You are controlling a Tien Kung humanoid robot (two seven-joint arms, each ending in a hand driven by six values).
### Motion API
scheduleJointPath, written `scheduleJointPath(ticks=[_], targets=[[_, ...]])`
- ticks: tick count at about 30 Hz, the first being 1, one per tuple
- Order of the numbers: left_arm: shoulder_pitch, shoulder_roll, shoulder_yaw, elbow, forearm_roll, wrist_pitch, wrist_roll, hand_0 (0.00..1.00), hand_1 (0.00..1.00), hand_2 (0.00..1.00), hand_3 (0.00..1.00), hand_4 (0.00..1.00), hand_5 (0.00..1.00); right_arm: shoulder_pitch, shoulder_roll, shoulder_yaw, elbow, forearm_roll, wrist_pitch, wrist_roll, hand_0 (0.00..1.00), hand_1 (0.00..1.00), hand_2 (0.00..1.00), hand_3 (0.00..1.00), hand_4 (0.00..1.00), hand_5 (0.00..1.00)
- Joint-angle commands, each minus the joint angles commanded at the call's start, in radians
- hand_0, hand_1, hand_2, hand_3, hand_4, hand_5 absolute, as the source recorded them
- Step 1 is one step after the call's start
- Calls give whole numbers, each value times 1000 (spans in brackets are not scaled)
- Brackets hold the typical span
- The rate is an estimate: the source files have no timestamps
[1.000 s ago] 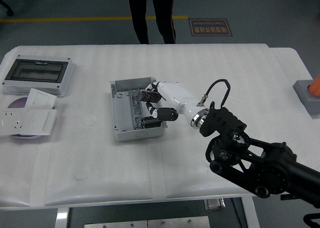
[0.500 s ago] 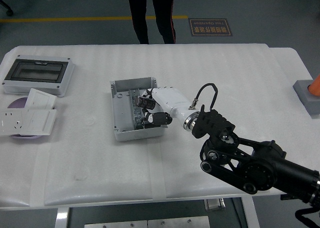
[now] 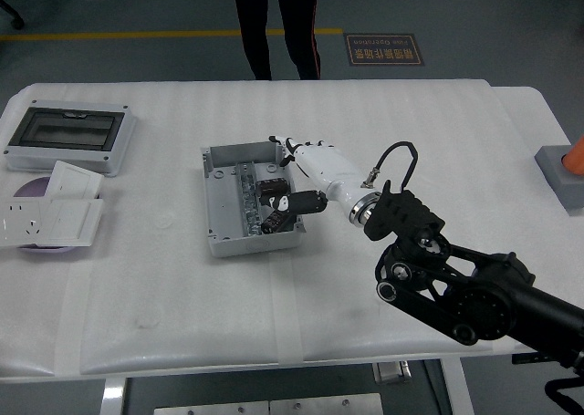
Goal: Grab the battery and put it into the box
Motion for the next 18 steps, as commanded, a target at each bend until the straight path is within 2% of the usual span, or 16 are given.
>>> scheduleJointPath(ticks=[4,9,11,15,18], targets=[[12,3,0,0,-3,2,4,437,611,559,406,464,430,-42,-25,60,21,20,-13,11,939,753,754,969,912,495],[27,-2,21,0,-33,6,5,437,610,553,404,458,410,-101,-90,168,42,108,-31,56,938,752,754,970,924,514],[31,-5,30,1,-43,7,8,437,610,553,403,457,403,-120,-120,215,42,157,-33,83,929,743,750,955,933,548],[30,-8,38,1,-52,10,11,437,610,553,403,457,403,-143,-167,300,30,254,-25,122,929,743,750,955,933,548],[28,-8,39,1,-52,11,12,437,610,555,403,458,396,-161,-186,361,17,326,-16,148,922,740,745,923,930,562]])
